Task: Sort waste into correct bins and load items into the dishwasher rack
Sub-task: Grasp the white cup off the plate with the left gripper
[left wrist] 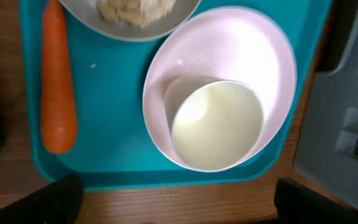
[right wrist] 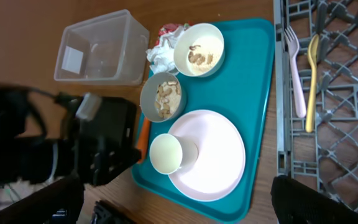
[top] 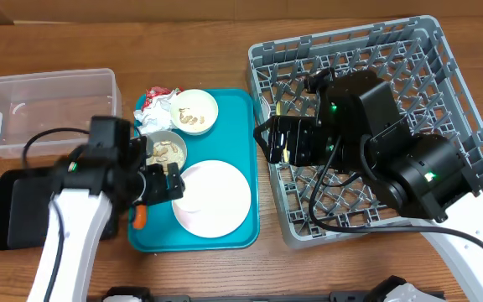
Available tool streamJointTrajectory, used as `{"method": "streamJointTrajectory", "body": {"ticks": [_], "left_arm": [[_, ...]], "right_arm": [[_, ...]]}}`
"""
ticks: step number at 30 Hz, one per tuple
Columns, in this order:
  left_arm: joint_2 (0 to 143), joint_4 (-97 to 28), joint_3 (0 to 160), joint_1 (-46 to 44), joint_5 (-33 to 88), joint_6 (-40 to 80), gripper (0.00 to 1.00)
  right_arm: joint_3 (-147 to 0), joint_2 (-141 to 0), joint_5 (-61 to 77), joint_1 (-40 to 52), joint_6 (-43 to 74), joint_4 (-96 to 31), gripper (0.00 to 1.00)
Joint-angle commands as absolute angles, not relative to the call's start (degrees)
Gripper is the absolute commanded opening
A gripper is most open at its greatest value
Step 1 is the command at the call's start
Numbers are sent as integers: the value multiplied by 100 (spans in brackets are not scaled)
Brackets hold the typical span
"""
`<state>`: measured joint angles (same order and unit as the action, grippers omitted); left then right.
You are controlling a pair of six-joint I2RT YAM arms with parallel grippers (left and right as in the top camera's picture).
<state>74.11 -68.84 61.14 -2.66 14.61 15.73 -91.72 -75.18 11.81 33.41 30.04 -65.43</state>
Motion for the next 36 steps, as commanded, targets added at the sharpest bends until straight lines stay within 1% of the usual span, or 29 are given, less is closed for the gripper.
{"method": "streamJointTrajectory", "body": {"ticks": [1, 2, 3, 6, 9, 11, 12, 14, 17, 18, 20, 21, 24, 25, 27, 29, 30, 33, 36], "left_arm": [[8167, -6921, 6200, -266, 1747, 1479, 85], [8377, -6919, 6200, -266, 1747, 1479, 77], [8552, -6917, 6200, -266, 1745, 1479, 73], [8912, -6877, 6198, -266, 1651, 1479, 72], [9052, -6685, 6169, -276, 1500, 1476, 64], [9063, -6534, 6121, -320, 1494, 1479, 54], [9063, -6477, 6112, -360, 1470, 1479, 46], [9063, -6405, 6112, -458, 1452, 1481, 35], [9063, -6294, 6112, -622, 1406, 1479, 31], [9063, -6270, 6112, -666, 1345, 1479, 31], [9063, -6230, 6112, -797, 1149, 1483, 38], [9063, -6215, 6112, -862, 1035, 1485, 40], [9063, -6204, 6112, -1011, 773, 1594, 38], [9063, -6204, 6112, -1037, 711, 1656, 34], [9063, -6195, 6112, -1055, 683, 1699, 23], [9063, -6167, 6112, -1052, 685, 1747, 6], [9063, -6156, 6112, -1052, 690, 1802, 4], [9061, -6145, 6132, -1052, 731, 1826, 4], [9019, -6396, 6368, -1037, 862, 1822, 4]], "right_arm": [[-9286, -7448, 1210, 3332, 3024, -6556, 100], [-9286, -7448, 1208, 3332, 3024, -6573, 100], [-9286, -7448, 1208, 3332, 3024, -6595, 100], [-9286, -7448, 1208, 3332, 3024, -6657, 100], [-9286, -7448, 1208, 3332, 3024, -6661, 100], [-9286, -7448, 1203, 3332, 3024, -6657, 100], [-9286, -7448, 1177, 3332, 3024, -6661, 100], [-9286, -7448, 1135, 3330, 3026, -6687, 100], [-9286, -7441, 1081, 3330, 3024, -6700, 100], [-9286, -7426, 1050, 3330, 3026, -6700, 100], [-9288, -7334, 921, 3330, 3026, -6698, 100], [-9288, -7253, 836, 3330, 3026, -6700, 100], [-9288, -6963, 445, 3330, 3100, -6744, 100], [-9286, -6858, 244, 3330, 3267, -6799, 100], [-9286, -6722, -56, 3330, 3579, -7002, 100], [-9286, -6685, -294, 3330, 3848, -7334, 100], [-9286, -6687, -368, 3330, 3935, -7481, 100], [-9286, -6737, -447, 3330, 4053, -7885, 100], [-9277, -6792, -447, 3330, 4099, -8119, 100]]}}
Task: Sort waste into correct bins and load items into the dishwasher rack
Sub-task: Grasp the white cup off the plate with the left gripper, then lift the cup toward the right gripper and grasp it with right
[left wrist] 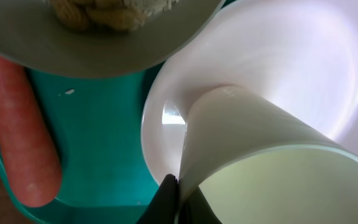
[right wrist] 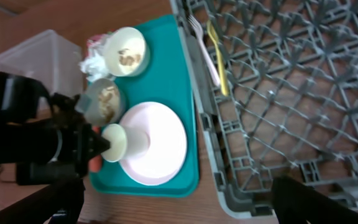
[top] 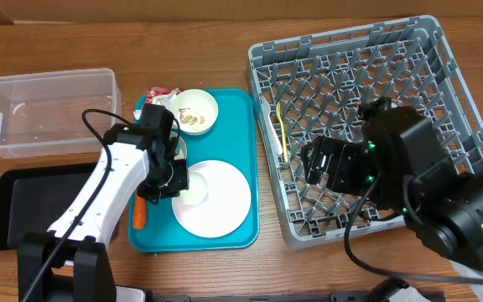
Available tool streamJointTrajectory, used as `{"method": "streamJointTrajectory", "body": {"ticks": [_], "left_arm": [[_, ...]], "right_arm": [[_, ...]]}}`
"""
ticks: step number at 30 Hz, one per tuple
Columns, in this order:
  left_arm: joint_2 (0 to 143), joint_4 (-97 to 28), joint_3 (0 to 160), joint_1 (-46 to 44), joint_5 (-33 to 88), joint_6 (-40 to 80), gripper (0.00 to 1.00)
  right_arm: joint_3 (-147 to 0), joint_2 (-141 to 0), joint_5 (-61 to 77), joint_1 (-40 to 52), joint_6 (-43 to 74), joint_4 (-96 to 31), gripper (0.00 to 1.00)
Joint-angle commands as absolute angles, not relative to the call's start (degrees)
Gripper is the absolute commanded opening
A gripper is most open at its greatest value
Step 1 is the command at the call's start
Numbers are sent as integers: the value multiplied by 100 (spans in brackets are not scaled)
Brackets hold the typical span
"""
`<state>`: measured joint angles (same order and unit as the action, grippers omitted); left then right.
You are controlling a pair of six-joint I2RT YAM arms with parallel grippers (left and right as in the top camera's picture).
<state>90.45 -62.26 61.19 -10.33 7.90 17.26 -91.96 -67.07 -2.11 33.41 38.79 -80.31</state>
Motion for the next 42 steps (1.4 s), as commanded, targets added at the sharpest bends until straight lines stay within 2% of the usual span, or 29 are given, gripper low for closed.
{"method": "streamJointTrajectory", "body": {"ticks": [1, 8, 12, 19, 24, 30, 36, 37, 39, 42], "left_arm": [[8986, -6521, 6510, -1022, 869, 1822, 4], [8746, -7487, 8239, -961, 1015, 1817, 4], [8707, -7894, 9196, -963, 1037, 1815, 4], [8685, -8276, 10333, -834, 1861, 1573, 4], [8626, -8254, 10851, -224, 3378, 1190, 4], [8689, -8318, 10787, 873, 5658, 364, 4], [8833, -9155, 10663, 1662, 6801, -1059, 4], [8842, -9362, 10648, 1723, 7048, -1424, 4], [8849, -9682, 10571, 1765, 7507, -2104, 4], [8849, -9682, 10484, 1741, 7596, -2108, 4]], "right_arm": [[-9264, -6794, -445, 3330, 4099, -8138, 100], [-9181, -6941, -377, 3332, 3828, -8143, 100], [-9181, -7098, 137, 3332, 3140, -8040, 100], [-9170, -7411, 786, 3336, 2379, -7712, 100], [-9170, -7432, 1590, 3336, 1896, -7269, 100], [-9170, -7435, 1616, 3107, 1903, -7314, 100], [-9170, -7400, 1686, 2095, 1920, -7874, 100], [-9168, -7382, 1935, 1931, 1758, -7878, 100], [-9137, -7367, 3319, 1686, 735, -7743, 100], [-9083, -7369, 4372, 1638, 143, -7529, 100]]}}
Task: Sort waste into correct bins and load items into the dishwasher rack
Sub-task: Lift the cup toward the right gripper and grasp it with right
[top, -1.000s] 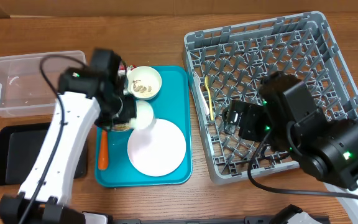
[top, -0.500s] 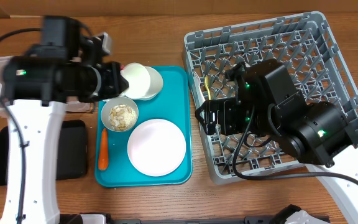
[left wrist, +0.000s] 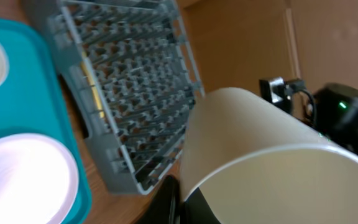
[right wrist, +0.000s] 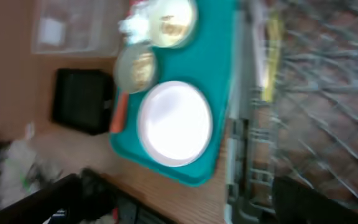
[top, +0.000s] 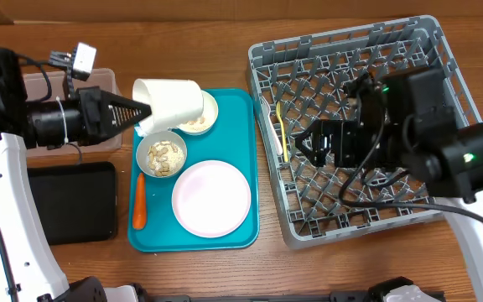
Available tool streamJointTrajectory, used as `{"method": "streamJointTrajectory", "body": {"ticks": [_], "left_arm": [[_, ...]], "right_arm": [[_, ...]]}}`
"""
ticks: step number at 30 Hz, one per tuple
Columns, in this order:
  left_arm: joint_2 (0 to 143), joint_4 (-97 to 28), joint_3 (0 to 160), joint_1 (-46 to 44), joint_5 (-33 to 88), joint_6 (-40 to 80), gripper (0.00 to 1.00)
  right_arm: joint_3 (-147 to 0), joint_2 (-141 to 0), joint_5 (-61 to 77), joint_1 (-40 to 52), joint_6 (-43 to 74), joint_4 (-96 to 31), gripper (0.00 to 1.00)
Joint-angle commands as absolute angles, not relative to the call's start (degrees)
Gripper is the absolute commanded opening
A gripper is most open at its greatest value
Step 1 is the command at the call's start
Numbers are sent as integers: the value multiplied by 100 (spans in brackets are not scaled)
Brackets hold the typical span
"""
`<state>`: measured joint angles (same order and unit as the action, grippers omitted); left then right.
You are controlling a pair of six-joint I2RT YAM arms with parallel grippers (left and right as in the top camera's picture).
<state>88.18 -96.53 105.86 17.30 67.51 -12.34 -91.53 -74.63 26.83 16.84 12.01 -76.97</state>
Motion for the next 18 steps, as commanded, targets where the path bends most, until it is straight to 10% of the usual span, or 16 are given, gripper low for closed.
{"method": "streamJointTrajectory", "body": {"ticks": [1, 18], "left_arm": [[8849, -9682, 10442, 1723, 7673, -2145, 4], [8838, -9588, 10396, 727, 8263, -2237, 4]], "right_arm": [[-9063, -7369, 4491, 1638, 145, -7393, 100], [-9026, -7483, 5909, 2086, 845, -4283, 93]]}}
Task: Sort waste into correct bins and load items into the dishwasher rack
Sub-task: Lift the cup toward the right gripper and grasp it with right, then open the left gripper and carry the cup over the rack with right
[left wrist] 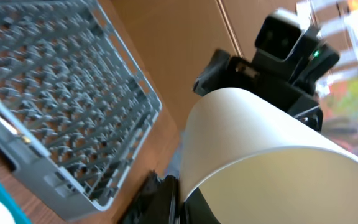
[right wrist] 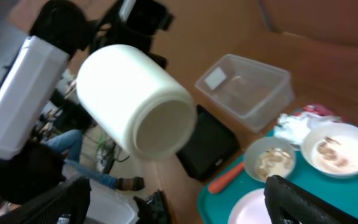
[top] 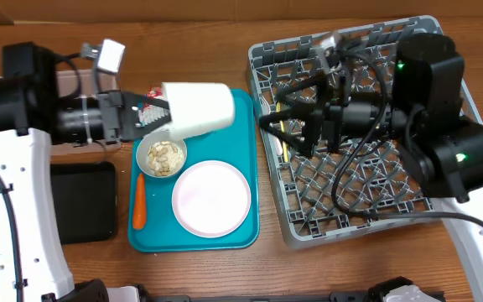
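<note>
A white cup (top: 198,109) hangs on its side above the back of the teal tray (top: 246,151), with my left gripper (top: 164,118) shut on its rim. It fills the left wrist view (left wrist: 260,155) and shows in the right wrist view (right wrist: 135,106) with its mouth toward the camera. My right gripper (top: 277,117) is open, raised over the left edge of the grey dishwasher rack (top: 443,75) and facing the cup, a short gap away. On the tray lie a pink plate (top: 211,198), a bowl of food scraps (top: 163,156) and a carrot (top: 139,202).
A black bin (top: 82,201) lies left of the tray. The clear bin (right wrist: 247,90) stands behind it, mostly hidden overhead by my left arm. Crumpled waste (right wrist: 297,121) and a second bowl (right wrist: 334,149) sit at the tray's back.
The cup in my left gripper has moved a little to the right and is nearer the rack. My right gripper has turned from over the rack to face left toward the cup.
My left gripper was open over the cup lying on the pink plate. Then it was shut on the cup's rim on the plate. Then the cup was held high over the tray's back left. Now it hangs further right, opposite my open right gripper.
</note>
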Available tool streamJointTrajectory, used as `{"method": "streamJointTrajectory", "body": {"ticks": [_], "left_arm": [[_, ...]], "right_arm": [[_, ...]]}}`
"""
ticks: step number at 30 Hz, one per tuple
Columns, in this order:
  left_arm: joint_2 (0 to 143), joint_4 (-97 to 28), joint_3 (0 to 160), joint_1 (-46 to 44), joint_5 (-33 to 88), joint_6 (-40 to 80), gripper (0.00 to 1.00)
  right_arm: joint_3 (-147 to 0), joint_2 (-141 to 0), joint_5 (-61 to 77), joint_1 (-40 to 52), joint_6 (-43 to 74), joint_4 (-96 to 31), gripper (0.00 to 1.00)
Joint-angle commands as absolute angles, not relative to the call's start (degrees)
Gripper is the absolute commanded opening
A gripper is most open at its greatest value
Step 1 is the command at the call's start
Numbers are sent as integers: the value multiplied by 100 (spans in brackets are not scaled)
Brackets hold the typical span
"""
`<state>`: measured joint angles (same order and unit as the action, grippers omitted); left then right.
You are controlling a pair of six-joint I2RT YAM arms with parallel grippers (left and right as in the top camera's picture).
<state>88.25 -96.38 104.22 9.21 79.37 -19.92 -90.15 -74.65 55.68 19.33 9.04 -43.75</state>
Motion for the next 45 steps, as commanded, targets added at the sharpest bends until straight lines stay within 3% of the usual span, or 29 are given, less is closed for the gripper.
{"method": "streamJointTrajectory", "body": {"ticks": [1, 6, 27, 32, 39, 45], "left_arm": [[8838, -9570, 10398, 696, 8313, -2239, 4], [8838, -9542, 10396, 552, 8567, -2340, 4], [8836, -9550, 10398, 34, 8685, -2381, 4], [8836, -9533, 10398, 34, 8683, -2381, 4], [8836, -9494, 10398, 34, 8661, -2381, 4], [8836, -9480, 10398, 36, 8654, -2381, 18]], "right_arm": [[-9026, -7489, 6055, 2126, 648, -4259, 93], [-9026, -7542, 6482, 2366, 248, -4027, 97], [-9028, -7708, 6270, 2534, 255, -3450, 96], [-9028, -7706, 6475, 2534, 257, -3317, 86], [-9028, -7706, 6523, 2539, 322, -3328, 57], [-9028, -7706, 6523, 2539, 322, -3415, 56]]}}
